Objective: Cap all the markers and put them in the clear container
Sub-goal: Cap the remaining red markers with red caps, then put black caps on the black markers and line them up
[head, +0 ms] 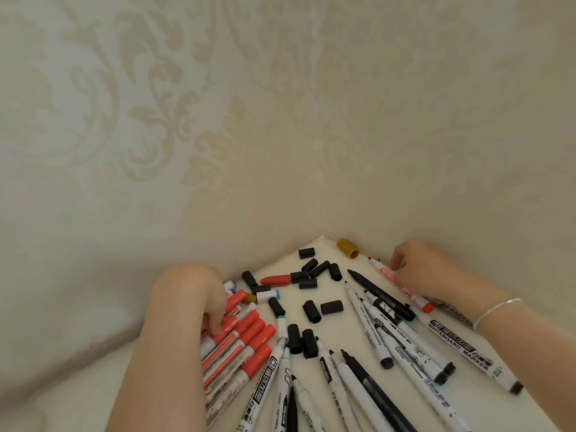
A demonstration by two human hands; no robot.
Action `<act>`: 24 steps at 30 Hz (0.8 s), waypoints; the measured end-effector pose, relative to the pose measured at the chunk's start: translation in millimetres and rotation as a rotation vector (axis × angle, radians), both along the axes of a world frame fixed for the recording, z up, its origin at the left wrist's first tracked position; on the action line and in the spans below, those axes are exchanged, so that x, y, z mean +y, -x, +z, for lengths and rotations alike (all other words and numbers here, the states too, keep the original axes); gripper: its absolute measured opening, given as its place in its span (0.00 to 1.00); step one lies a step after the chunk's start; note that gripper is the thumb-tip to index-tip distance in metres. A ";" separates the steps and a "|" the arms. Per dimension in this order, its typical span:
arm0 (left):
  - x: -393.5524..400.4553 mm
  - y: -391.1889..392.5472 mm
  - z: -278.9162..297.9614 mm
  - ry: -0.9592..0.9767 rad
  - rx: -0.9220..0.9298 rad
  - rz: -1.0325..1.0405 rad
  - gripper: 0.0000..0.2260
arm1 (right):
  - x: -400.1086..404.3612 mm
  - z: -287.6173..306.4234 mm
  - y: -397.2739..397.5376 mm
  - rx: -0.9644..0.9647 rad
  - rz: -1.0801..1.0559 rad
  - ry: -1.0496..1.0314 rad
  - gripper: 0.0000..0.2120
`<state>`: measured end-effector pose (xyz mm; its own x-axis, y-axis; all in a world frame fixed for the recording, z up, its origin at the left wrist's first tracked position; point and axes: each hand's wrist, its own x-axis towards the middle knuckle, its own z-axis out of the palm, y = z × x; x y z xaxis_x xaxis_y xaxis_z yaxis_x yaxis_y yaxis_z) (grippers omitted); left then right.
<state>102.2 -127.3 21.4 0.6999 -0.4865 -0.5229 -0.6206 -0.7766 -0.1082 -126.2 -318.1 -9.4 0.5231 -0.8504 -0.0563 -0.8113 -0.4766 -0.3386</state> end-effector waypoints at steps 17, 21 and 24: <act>-11.4 6.2 1.8 0.551 -0.065 -0.056 0.07 | -2.8 -4.8 -9.9 -0.167 0.015 0.111 0.09; -26.2 15.6 -6.5 0.676 0.006 -0.116 0.10 | 10.8 15.3 -19.6 -0.552 0.019 -0.248 0.03; -32.3 19.8 -15.5 0.710 0.063 -0.118 0.14 | 17.1 18.2 -30.4 -0.559 0.030 -0.434 0.03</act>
<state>82.4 -159.7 5.9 0.6003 -0.7947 -0.0898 -0.6934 -0.5731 0.4368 -95.8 -301.0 8.8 0.5951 -0.7969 -0.1034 -0.4496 -0.2235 -0.8648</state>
